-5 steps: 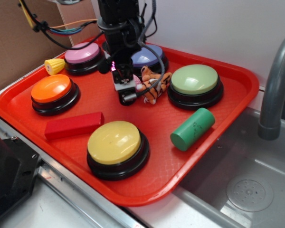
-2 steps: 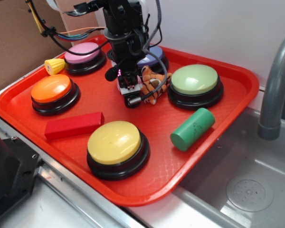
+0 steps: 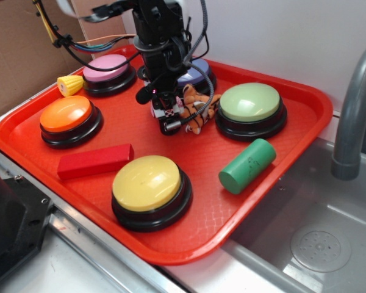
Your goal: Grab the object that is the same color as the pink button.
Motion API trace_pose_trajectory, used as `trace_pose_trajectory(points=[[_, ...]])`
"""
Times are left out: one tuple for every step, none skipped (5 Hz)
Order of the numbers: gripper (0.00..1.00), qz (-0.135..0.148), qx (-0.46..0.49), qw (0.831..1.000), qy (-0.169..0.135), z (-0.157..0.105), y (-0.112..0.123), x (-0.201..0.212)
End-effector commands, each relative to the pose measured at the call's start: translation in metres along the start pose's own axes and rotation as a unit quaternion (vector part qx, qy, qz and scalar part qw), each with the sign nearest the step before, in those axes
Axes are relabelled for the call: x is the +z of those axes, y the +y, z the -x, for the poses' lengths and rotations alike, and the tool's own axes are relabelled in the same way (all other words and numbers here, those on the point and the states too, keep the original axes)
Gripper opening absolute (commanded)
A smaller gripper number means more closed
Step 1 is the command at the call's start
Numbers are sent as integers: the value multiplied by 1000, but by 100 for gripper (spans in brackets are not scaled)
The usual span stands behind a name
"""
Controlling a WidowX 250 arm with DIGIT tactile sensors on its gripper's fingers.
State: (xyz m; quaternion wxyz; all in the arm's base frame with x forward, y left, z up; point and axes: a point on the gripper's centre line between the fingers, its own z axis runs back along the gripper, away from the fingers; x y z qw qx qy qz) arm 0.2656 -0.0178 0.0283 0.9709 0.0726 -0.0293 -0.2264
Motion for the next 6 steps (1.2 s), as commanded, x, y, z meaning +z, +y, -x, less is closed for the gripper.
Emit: trace_pose_trajectory(points=[[0,35,46,998,-9,8,9,38],[0,89,94,992,-7,32,17,73],[0,139,117,983,6,59,21,99],[0,115,139,983,20,79,22,121],[0,93,173,980,20,92,18,134],[0,86,168,982,3,92,18,133]])
